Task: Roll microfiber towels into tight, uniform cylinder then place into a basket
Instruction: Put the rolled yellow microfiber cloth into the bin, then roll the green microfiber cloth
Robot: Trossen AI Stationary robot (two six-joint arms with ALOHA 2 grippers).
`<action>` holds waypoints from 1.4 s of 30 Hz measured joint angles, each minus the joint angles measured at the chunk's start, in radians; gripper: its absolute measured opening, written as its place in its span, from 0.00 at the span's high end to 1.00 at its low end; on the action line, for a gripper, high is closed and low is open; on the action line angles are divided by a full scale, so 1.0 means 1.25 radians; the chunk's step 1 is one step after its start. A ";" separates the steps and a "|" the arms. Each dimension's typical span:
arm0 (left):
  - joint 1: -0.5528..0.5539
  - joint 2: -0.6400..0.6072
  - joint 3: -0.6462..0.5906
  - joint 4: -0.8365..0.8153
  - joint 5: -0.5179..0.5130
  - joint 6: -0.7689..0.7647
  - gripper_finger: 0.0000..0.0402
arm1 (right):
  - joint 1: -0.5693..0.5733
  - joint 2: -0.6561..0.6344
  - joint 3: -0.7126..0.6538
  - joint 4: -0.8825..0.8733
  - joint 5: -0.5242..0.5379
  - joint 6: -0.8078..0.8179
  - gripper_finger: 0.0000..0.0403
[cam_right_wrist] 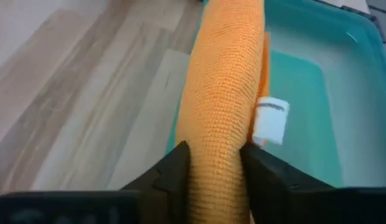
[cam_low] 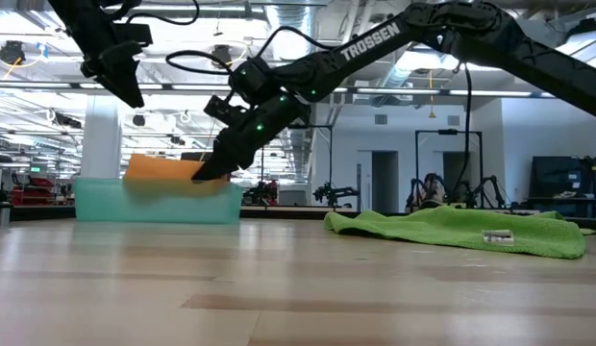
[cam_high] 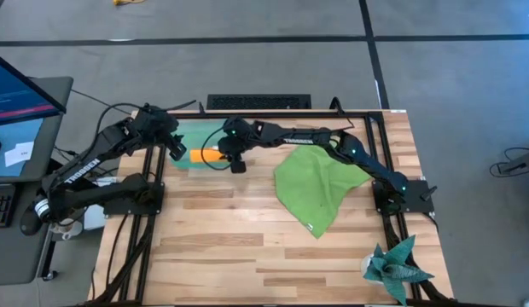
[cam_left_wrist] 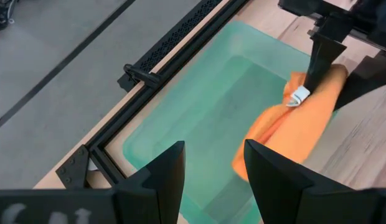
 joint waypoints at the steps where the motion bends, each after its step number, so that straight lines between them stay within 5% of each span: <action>1: 0.000 0.000 0.000 0.000 0.000 0.000 0.61 | 0.003 0.000 0.000 0.000 0.009 0.000 0.59; 9: 0.000 0.000 0.000 -0.020 0.000 0.000 0.61 | 0.001 0.000 0.000 0.000 0.021 0.000 0.47; 20: 0.000 0.000 0.000 -0.041 0.005 0.000 0.61 | -0.009 -0.072 0.000 -0.048 0.021 0.005 0.53; 33: -0.001 -0.002 -0.050 -0.029 0.025 -0.024 0.61 | -0.017 -0.304 0.001 -0.491 0.041 0.003 0.70; 42: -0.083 -0.024 -0.098 0.084 0.103 -0.090 0.61 | -0.007 -0.331 0.000 -0.736 -0.024 0.035 0.82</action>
